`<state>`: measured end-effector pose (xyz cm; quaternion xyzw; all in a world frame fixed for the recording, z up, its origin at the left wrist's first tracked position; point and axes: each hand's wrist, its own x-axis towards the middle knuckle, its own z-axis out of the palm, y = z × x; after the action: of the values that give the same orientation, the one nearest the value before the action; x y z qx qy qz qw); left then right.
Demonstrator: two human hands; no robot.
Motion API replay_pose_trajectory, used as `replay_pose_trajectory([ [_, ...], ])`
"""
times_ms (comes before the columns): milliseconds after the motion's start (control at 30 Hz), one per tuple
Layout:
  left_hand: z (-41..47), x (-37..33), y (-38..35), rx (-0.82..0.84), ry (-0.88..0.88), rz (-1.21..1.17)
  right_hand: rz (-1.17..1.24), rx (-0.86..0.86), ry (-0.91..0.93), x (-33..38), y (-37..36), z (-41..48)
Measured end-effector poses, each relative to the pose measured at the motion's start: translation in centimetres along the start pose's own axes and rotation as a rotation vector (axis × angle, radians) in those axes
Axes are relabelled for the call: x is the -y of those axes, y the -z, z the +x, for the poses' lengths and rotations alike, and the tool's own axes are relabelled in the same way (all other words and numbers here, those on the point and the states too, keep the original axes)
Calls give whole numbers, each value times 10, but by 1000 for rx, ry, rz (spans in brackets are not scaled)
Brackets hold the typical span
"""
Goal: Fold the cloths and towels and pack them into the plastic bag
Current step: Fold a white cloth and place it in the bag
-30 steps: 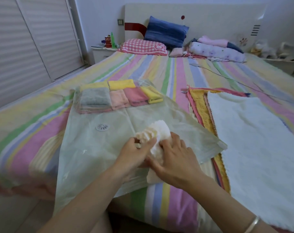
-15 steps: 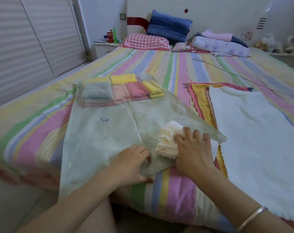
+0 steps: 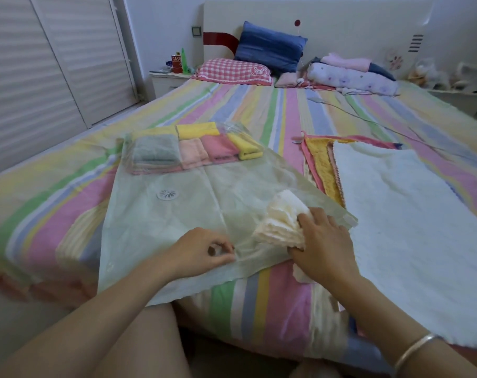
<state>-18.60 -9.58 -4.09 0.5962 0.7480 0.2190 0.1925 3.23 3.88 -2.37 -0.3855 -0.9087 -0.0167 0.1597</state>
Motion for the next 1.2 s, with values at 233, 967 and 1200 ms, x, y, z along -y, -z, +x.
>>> replay_pose_trajectory([
  [233, -5, -16, 24, -299, 196, -737, -60, -229, 698, 34, 0, -26],
  [967, 21, -16, 148, -69, -94, -1248, 409, 102, -222, 115, -46, 217],
  [1200, 101, 112, 199, -737, 161, -744, 286, 49, -240, 158, -79, 312],
])
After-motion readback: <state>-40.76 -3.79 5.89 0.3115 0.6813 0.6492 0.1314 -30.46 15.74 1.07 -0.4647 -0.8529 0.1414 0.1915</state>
